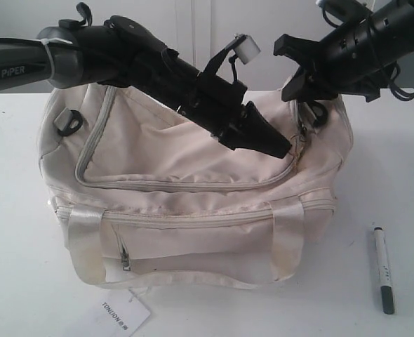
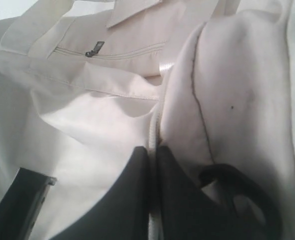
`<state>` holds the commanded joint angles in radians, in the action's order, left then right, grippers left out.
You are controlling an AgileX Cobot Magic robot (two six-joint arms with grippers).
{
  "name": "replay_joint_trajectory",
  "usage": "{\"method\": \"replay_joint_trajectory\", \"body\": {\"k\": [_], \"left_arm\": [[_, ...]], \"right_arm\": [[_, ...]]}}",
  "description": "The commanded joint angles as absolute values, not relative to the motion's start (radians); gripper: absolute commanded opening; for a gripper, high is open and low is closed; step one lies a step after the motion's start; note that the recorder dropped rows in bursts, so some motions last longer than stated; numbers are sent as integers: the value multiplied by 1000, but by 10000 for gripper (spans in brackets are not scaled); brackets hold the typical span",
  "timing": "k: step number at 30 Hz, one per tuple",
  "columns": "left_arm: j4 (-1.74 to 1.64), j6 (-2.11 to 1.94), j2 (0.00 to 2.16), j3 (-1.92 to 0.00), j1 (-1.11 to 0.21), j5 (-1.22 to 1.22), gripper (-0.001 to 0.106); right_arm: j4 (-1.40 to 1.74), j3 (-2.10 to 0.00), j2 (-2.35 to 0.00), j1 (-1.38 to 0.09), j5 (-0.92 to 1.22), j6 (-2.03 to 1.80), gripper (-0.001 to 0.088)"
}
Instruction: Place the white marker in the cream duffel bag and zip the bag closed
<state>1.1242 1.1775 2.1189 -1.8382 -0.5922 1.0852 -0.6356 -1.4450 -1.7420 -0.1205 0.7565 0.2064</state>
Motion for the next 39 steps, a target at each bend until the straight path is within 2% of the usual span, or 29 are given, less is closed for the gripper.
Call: {"method": "replay_joint_trajectory", "body": {"k": [13,21,24,28,39], "left_arm": [[1096,1128,2119,-1838,-602,1177,0],[942,1103,2083,-1838,-701,959,0],[786,1006,2036,-1838,-735,874,0],[657,908,2001,-1838,-776,855,0],[608,810,1995,-1838,-781,886,0]], "right_arm": [[-640,-1445,-1742,-121,736,206,0],[-639,-1445,-1742,-121,746,206,0],[-639,-1445,-1742,-121,746,206,0],[-639,-1445,-1742,-121,746,206,0],[-637,-1445,-1742,-121,746,206,0]]}}
